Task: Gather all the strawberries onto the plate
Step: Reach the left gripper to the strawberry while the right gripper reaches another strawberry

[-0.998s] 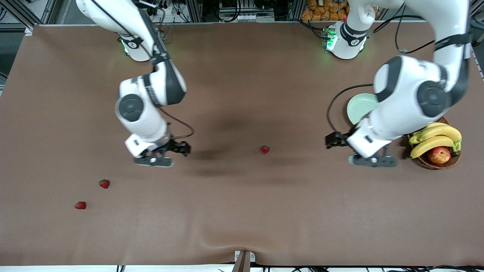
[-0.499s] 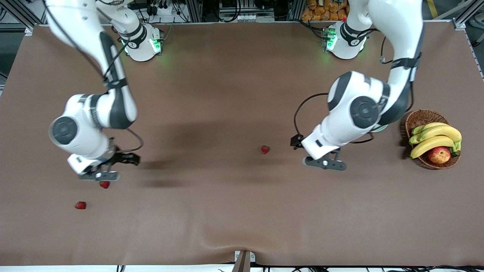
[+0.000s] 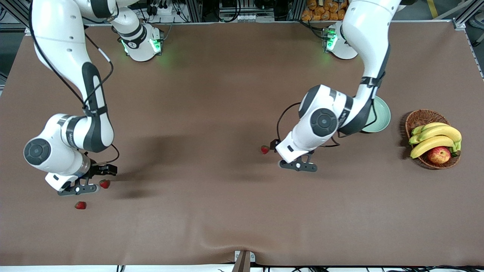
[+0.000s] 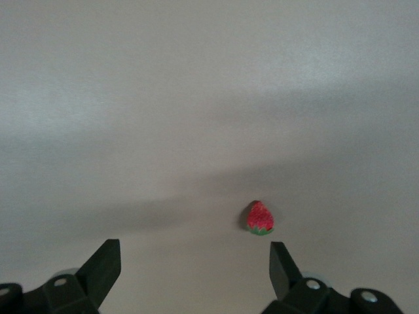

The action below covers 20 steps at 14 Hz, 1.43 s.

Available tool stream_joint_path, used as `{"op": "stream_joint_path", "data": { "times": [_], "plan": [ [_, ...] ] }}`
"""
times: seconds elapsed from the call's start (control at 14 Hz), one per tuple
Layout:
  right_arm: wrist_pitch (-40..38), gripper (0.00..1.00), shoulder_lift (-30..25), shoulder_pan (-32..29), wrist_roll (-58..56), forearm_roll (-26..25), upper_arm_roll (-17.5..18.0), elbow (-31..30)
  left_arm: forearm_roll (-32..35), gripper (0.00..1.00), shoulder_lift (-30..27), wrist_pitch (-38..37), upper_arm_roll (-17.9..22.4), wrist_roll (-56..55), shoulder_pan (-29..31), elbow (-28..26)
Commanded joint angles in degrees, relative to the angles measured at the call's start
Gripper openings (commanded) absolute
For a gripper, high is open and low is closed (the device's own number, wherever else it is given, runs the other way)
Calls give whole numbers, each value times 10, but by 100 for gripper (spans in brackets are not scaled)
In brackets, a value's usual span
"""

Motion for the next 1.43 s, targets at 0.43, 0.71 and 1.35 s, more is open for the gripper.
{"op": "stream_joint_path", "data": {
  "times": [0.43, 0.71, 1.35],
  "plan": [
    [88, 100, 65, -80, -171, -4, 67, 51, -8, 100, 69, 93, 3, -42, -36, 18],
    [87, 100, 65, -80, -188, -2, 67, 48, -9, 100, 84, 94, 3, -68, -60, 17],
    [86, 100, 83, -90, -231, -1, 68, 48, -9, 84, 98, 114, 2, -74, -67, -2]
  ]
}}
